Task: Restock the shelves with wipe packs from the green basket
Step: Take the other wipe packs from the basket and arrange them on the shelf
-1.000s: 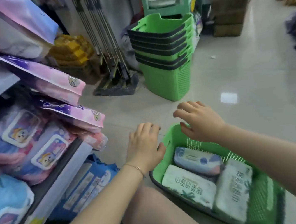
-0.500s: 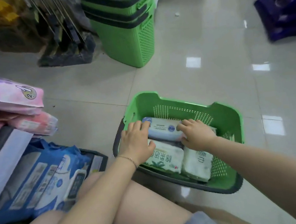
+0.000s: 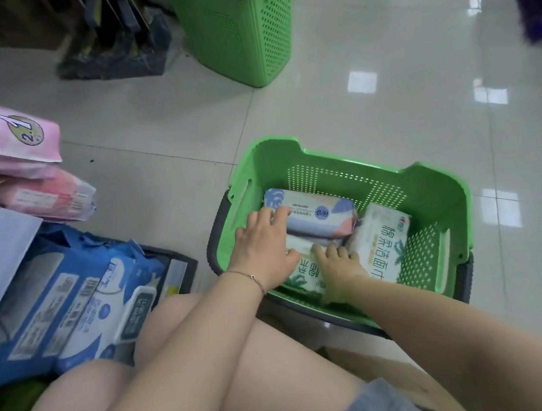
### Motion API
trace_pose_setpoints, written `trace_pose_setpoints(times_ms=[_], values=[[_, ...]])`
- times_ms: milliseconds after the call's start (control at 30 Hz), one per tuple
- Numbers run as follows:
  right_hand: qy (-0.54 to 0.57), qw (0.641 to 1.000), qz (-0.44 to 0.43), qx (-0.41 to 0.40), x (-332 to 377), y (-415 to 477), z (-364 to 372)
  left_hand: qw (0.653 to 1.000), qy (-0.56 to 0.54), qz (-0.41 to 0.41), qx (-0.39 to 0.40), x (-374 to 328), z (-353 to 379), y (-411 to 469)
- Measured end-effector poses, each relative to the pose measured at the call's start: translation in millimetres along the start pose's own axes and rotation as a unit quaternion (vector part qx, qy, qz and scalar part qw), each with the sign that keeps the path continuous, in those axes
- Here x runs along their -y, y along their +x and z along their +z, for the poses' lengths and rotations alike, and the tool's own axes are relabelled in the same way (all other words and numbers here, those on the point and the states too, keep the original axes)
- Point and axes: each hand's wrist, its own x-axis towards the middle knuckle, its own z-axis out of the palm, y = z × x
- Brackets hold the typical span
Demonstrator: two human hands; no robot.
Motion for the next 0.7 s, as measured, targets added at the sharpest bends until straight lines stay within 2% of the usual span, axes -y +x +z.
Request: trace_pose_setpoints(times_ms=[233,367,500,700], values=[[0.087,0.996,-0.003,-0.037,-8,8,-15,1.000,-0.006,-0.003,-0.008,2,0,-1],[0.133,0.990,-0.024,-0.024,-24,0,-54,1.000,-0.023,-0.018,-0.005,4,-4,0],[0.228,0.971,-0.046,-0.050,-27,-11,-109,0.996,-0.073,-0.053,-0.024,3,-17,-1],[0.209,0.971,-0.103,-0.053,-23,-35,-198,0.995,-0.060,-0.063,-0.054,14,-48,-13]])
